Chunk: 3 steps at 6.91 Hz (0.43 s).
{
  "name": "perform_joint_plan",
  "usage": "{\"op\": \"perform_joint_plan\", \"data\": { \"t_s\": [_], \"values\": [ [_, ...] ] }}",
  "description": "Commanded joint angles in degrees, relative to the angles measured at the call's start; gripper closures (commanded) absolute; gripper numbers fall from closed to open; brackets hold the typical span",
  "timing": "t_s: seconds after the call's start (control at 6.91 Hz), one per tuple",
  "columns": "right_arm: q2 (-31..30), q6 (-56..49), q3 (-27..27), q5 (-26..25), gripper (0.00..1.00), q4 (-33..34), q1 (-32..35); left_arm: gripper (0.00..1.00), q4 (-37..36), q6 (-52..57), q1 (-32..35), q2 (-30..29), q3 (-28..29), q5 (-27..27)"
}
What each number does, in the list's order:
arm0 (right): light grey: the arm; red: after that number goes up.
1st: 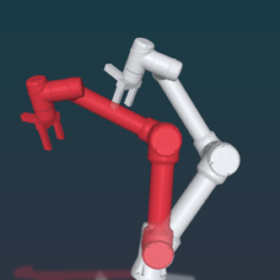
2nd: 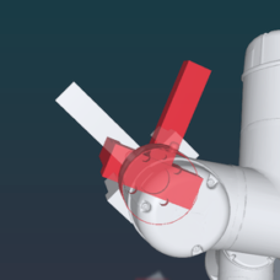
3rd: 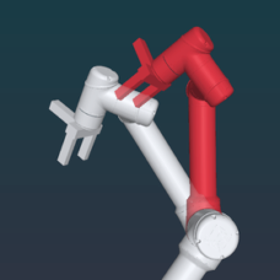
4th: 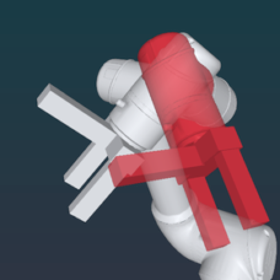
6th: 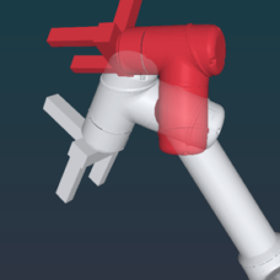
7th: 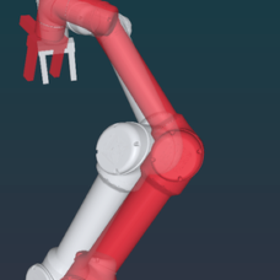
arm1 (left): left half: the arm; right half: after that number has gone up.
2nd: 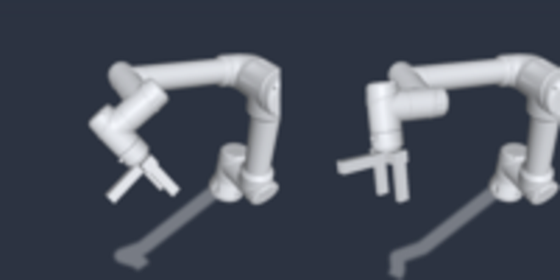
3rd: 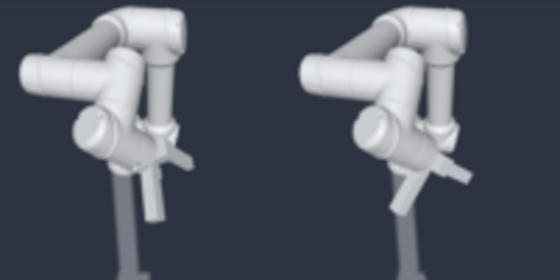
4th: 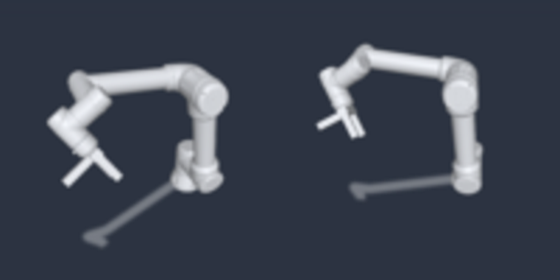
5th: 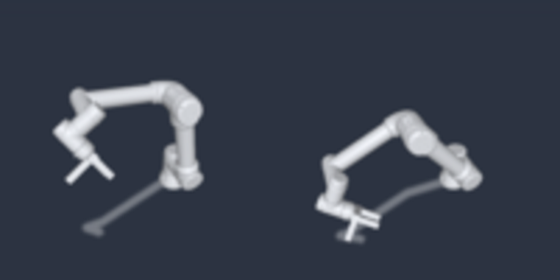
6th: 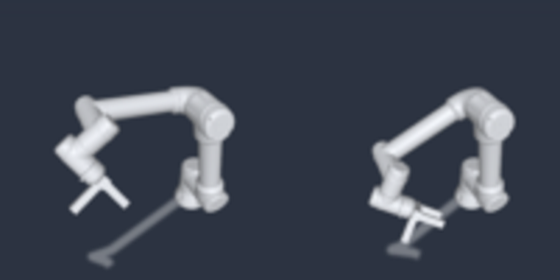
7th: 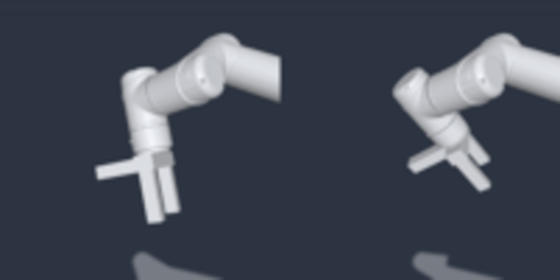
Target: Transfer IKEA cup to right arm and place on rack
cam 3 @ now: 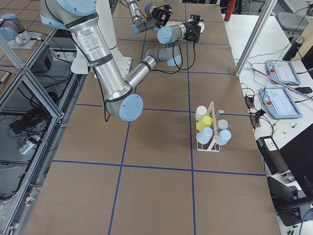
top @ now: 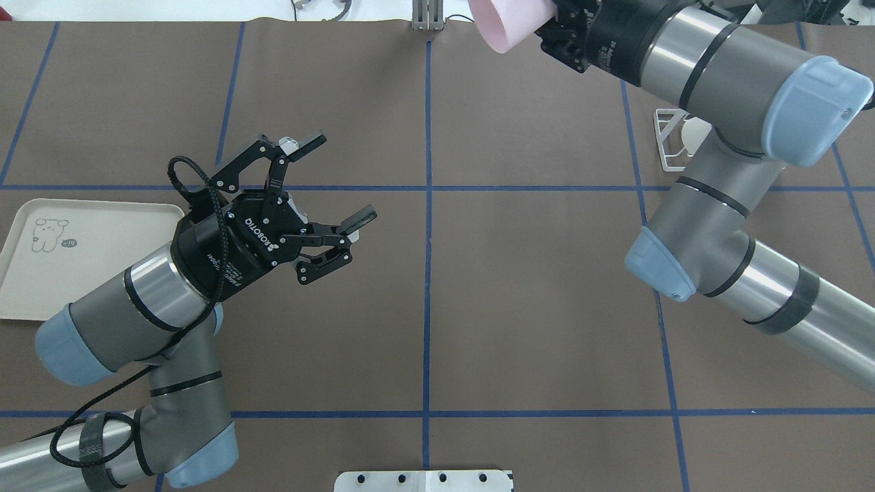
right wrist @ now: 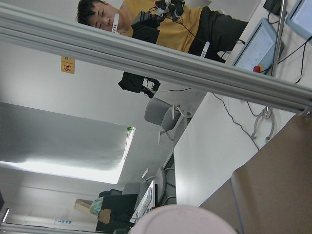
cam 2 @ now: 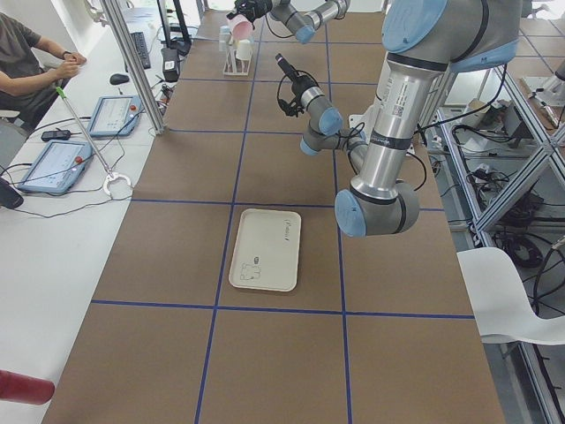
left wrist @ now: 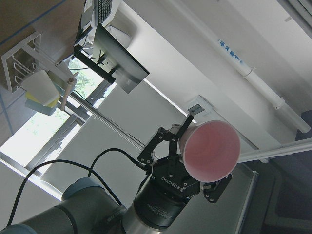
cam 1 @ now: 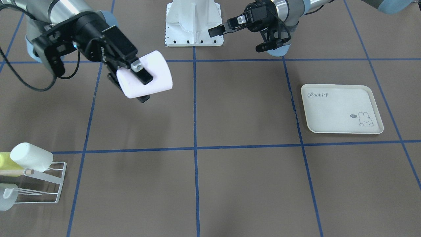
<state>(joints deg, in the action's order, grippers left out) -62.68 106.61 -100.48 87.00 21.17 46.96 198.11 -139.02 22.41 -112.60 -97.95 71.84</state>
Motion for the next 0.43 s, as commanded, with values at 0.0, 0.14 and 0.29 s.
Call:
{"op": "perform_joint_plan", "data": {
  "t_s": [0.0, 0.14, 0.29],
  "values": [
    [-7.6, -11.5, 0.0, -0.6, 1.00, 2.7, 4.9, 0.00, -0.2, 5.8, 0.1, 4.6, -0.6, 0.1],
    [-9.5, -19.7, -0.1, -1.6, 1.00, 7.3, 6.8, 0.00, -0.5, 9.1, 0.3, 6.9, -0.7, 0.7],
    [-10.3, -27.3, 0.0, -4.8, 1.00, 12.5, 7.9, 0.00, -1.7, 12.9, 0.5, 9.2, -1.1, 2.1]
  ]
}}
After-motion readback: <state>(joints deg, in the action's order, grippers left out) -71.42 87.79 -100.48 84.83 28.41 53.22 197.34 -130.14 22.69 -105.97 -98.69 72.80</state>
